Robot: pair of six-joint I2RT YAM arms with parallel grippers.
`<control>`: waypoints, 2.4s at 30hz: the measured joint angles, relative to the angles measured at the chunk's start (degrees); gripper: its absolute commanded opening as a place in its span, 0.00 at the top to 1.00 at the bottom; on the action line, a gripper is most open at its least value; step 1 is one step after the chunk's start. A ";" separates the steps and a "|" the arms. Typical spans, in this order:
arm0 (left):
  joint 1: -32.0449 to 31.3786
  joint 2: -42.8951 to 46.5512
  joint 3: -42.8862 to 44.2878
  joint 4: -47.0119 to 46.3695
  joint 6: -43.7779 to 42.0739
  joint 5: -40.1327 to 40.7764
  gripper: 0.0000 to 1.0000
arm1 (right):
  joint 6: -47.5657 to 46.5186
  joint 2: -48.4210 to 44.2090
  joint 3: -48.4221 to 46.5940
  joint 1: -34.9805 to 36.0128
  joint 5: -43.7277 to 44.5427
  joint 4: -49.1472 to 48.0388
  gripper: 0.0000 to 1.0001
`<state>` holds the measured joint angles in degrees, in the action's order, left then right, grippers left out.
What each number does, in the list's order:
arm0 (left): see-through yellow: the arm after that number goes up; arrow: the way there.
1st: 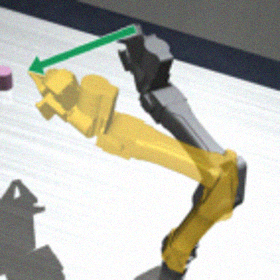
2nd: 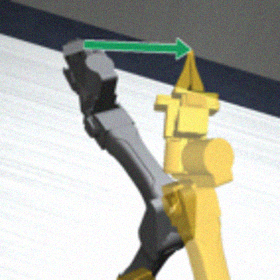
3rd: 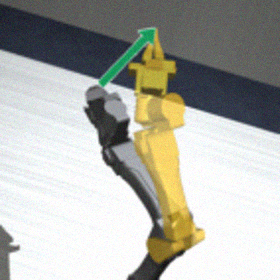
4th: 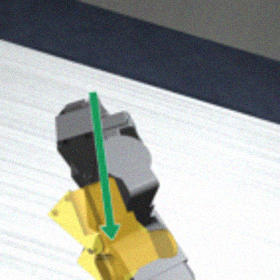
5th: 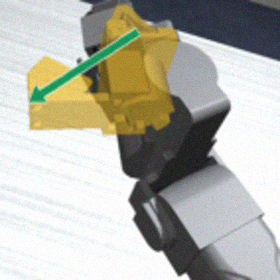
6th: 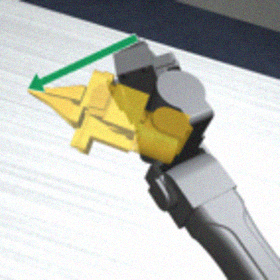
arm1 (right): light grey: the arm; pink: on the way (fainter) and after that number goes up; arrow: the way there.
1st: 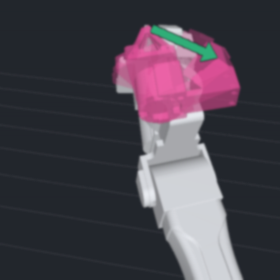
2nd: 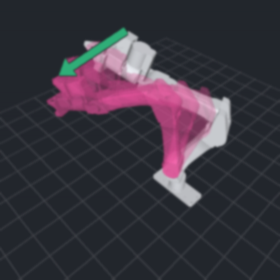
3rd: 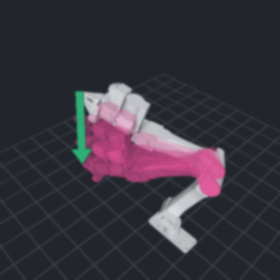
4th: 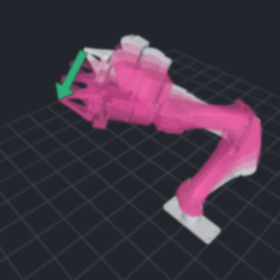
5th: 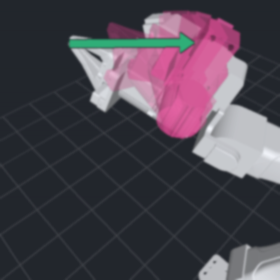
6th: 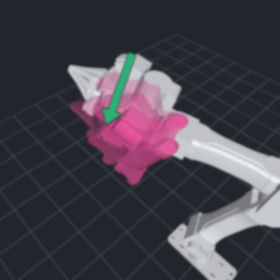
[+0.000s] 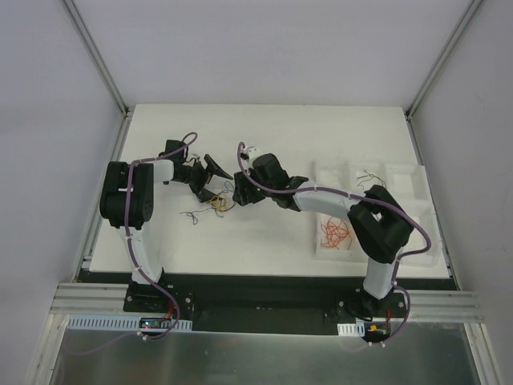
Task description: Untangle the cables
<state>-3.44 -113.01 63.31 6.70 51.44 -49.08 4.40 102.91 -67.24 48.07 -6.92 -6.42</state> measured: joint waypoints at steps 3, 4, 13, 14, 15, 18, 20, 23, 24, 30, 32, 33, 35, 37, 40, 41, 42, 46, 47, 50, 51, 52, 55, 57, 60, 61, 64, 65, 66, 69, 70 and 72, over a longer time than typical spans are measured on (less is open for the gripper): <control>0.00 0.00 0.00 -0.02 0.04 -0.11 0.14 | 0.07 5.31 -2.43 0.68 1.64 -1.05 0.49; 0.00 0.00 0.00 -0.02 0.04 -0.15 0.14 | 0.15 6.71 -3.02 0.87 1.97 -1.16 0.50; 0.00 0.00 0.00 -0.02 0.07 -0.26 0.15 | 1.16 14.58 -10.64 1.75 8.28 0.31 0.63; 0.00 0.00 0.00 -0.02 0.07 -0.28 0.15 | 1.18 14.97 -11.45 1.75 9.01 0.37 0.66; 0.00 0.00 0.00 -0.02 0.07 -0.31 0.15 | 1.38 15.37 -12.28 1.75 9.84 0.48 0.69; 0.00 0.00 0.00 -0.02 0.07 -0.31 0.15 | 2.01 16.48 -14.38 1.81 12.96 1.09 0.88; 0.00 0.00 0.00 -0.02 0.15 -0.31 0.16 | 2.51 16.74 -14.80 1.99 15.47 1.64 1.00; 0.02 0.00 0.00 0.00 0.26 -0.33 0.16 | 3.21 16.02 -13.27 2.64 20.48 2.23 1.00; 0.04 0.00 0.00 0.00 0.26 -0.31 0.16 | 3.41 15.08 -11.74 2.91 22.29 2.34 1.00; 0.11 0.00 0.00 0.00 0.24 -0.22 0.16 | 3.65 3.45 -1.29 3.65 31.19 4.15 0.97; 0.11 0.00 0.00 -0.02 0.22 -0.24 0.16 | 2.71 -0.72 -0.50 3.15 30.91 4.07 0.89; 0.11 -0.02 0.00 0.00 0.22 -0.24 0.16 | 2.38 -1.66 -0.70 2.99 30.38 3.69 0.82; 0.11 -0.02 0.00 0.00 0.22 -0.24 0.16 | 1.73 -2.49 -1.57 2.51 28.48 2.91 0.65; 0.11 -0.02 0.00 -0.02 0.22 -0.28 0.16 | 1.75 -2.19 -1.92 2.36 26.05 2.29 0.55; 0.11 -0.02 0.00 -0.02 0.22 -0.42 0.16 | 2.29 -0.81 -1.90 2.40 22.67 1.90 0.48; 0.11 -0.02 0.00 0.00 0.20 -0.44 0.16 | 2.49 0.02 -1.92 2.43 21.68 1.51 0.47; 0.11 -0.02 0.00 0.00 0.20 -0.46 0.16 | 2.62 1.07 -1.99 2.45 20.83 1.18 0.47; 0.11 -0.02 0.07 0.00 0.20 -0.52 0.15 | 2.62 7.37 -4.90 2.45 19.02 1.31 0.47; 0.11 -0.02 0.07 0.00 0.22 -0.55 0.16 | 2.62 9.22 -6.14 2.45 18.82 1.49 0.48; 0.11 -0.02 0.07 0.00 0.22 -0.59 0.16 | 2.67 13.57 -9.07 2.45 17.97 1.44 0.48; 0.11 -0.02 0.07 -0.02 0.22 -0.59 0.16 | 2.73 14.14 -9.35 2.45 17.86 1.38 0.48; 0.11 -0.02 0.07 -0.02 0.22 -0.59 0.15 | 2.86 14.60 -9.38 2.47 17.51 1.16 0.48; 0.11 0.00 0.07 -0.02 0.22 -0.61 0.15 | 3.21 14.93 -9.38 2.67 17.09 1.03 0.49; 0.11 -0.02 0.07 -0.02 0.24 -0.61 0.15 | 3.54 15.04 -9.68 2.82 17.07 0.79 0.49; 0.11 -0.02 0.07 -0.04 0.24 -0.66 0.15 | 4.04 15.98 -10.91 3.10 16.72 -0.57 0.49; 0.11 -0.02 0.07 -0.04 0.24 -0.70 0.15 | 4.15 16.46 -11.26 3.19 16.52 -1.11 0.49; 0.11 -0.02 0.07 -0.11 0.24 -0.90 0.15 | 4.48 18.08 -11.67 3.54 16.44 -3.21 0.53; 0.11 -0.02 0.07 -0.13 0.24 -0.92 0.15 | 4.59 18.71 -11.89 3.74 16.87 -3.50 0.55; 0.11 -0.02 0.07 -0.15 0.22 -0.94 0.15 | 4.68 19.23 -12.17 3.98 17.86 -4.11 0.59; 0.11 -0.07 0.07 -0.35 0.22 -0.96 0.16 | 5.44 20.11 -13.25 4.59 21.35 -4.00 0.78; 0.11 -0.13 0.07 -0.39 0.24 -1.01 0.16 | 5.60 20.31 -13.44 4.72 22.36 -4.00 0.86; 0.11 -0.24 0.07 -0.46 0.24 -1.25 0.15 | 6.23 20.50 -13.64 5.05 25.31 -3.61 0.99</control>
<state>-3.33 -113.25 63.37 6.24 51.68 -50.33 10.63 123.42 -80.88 53.12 18.39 -10.02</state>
